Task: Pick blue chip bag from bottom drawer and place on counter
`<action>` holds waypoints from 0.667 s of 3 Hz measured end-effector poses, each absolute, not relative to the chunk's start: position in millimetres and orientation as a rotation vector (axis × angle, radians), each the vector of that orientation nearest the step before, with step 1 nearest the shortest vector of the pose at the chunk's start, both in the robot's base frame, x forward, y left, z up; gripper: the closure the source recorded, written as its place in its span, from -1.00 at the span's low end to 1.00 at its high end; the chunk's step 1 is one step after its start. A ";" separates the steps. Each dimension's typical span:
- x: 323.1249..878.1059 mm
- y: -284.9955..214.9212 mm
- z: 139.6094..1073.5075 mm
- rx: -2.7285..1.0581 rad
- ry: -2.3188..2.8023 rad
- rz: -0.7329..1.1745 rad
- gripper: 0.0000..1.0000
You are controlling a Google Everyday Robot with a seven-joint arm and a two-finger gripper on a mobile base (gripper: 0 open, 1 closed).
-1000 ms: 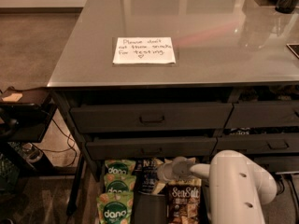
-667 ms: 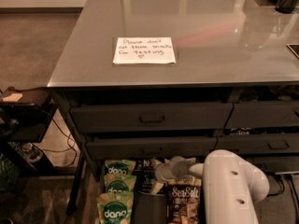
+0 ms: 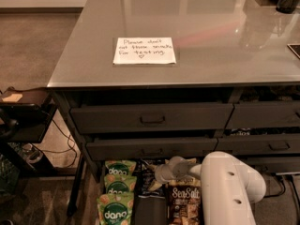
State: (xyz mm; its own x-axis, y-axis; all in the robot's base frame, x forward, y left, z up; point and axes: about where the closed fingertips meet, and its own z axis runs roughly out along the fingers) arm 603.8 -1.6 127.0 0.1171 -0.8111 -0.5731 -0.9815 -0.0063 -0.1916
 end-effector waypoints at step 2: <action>586.0 3.9 151.8 -1.815 1.724 0.482 0.76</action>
Offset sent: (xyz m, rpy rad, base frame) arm -0.0322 0.0012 0.0500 0.1127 0.0401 -0.0152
